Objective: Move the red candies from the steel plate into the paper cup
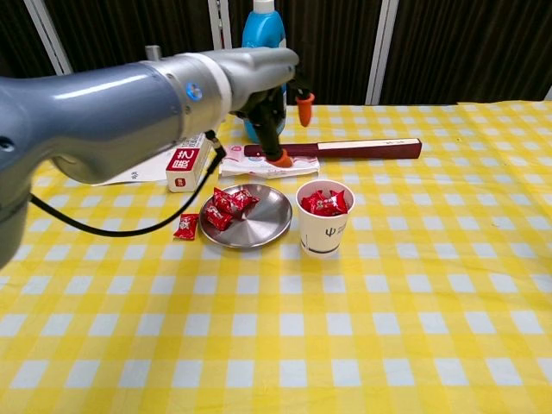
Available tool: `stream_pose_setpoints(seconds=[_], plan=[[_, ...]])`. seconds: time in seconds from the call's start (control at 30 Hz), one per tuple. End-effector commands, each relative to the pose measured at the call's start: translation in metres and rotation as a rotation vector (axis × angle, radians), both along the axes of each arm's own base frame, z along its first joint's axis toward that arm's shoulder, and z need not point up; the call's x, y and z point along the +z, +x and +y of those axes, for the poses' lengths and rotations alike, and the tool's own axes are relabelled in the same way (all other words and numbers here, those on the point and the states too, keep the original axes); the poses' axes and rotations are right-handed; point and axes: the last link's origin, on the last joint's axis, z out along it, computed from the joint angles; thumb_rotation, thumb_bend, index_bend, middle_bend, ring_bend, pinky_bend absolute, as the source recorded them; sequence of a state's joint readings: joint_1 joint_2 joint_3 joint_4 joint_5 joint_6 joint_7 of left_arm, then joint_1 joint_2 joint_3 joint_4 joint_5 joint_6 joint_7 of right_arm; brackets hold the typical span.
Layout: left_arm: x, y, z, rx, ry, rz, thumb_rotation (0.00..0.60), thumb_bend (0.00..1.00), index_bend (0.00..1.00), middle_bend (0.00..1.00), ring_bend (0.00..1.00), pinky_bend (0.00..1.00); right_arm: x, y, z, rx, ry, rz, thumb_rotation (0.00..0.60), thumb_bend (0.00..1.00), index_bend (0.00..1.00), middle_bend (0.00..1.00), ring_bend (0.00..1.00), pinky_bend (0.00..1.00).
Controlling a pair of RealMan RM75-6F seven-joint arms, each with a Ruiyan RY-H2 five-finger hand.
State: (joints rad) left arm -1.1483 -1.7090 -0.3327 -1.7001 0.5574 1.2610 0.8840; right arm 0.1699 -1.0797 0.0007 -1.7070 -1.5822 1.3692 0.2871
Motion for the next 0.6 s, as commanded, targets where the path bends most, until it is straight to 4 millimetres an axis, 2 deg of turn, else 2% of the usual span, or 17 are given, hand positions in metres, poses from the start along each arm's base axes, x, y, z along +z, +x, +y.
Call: stream_pose_setpoints(seconds=[0.03, 0.1, 0.23, 0.47, 0.6], plan=[[0.016, -0.034, 0.002, 0.08, 0.045, 0.035, 0.6, 0.24, 0.36, 0.85, 0.92, 0.97, 0.0, 0.0, 0.0, 0.002, 0.0, 0.001, 0.6, 0.28, 0.0, 0.0, 0.0, 0.0], [0.02, -0.049, 0.003, 0.123, 0.056, 0.055, 0.6, 0.24, 0.35, 0.86, 0.93, 0.97, 0.0, 0.0, 0.0, 0.002, 0.001, 0.002, 0.6, 0.28, 0.0, 0.0, 0.0, 0.0], [0.024, -0.089, 0.006, 0.255, 0.055, 0.134, 0.6, 0.25, 0.35, 0.86, 0.93, 0.97, -0.001, 0.001, 0.0, 0.003, 0.002, 0.005, 0.6, 0.28, 0.0, 0.0, 0.0, 0.0], [0.015, -0.124, 0.013, 0.312, 0.04, 0.219, 0.6, 0.25, 0.35, 0.86, 0.93, 0.97, -0.001, 0.001, 0.0, 0.003, 0.002, 0.005, 0.6, 0.28, 0.0, 0.0, 0.0, 0.0], [0.005, -0.135, 0.014, 0.325, 0.032, 0.251, 0.6, 0.27, 0.37, 0.87, 0.93, 0.97, 0.0, 0.0, 0.0, 0.0, 0.002, 0.002, 0.6, 0.28, 0.0, 0.0, 0.0, 0.0]])
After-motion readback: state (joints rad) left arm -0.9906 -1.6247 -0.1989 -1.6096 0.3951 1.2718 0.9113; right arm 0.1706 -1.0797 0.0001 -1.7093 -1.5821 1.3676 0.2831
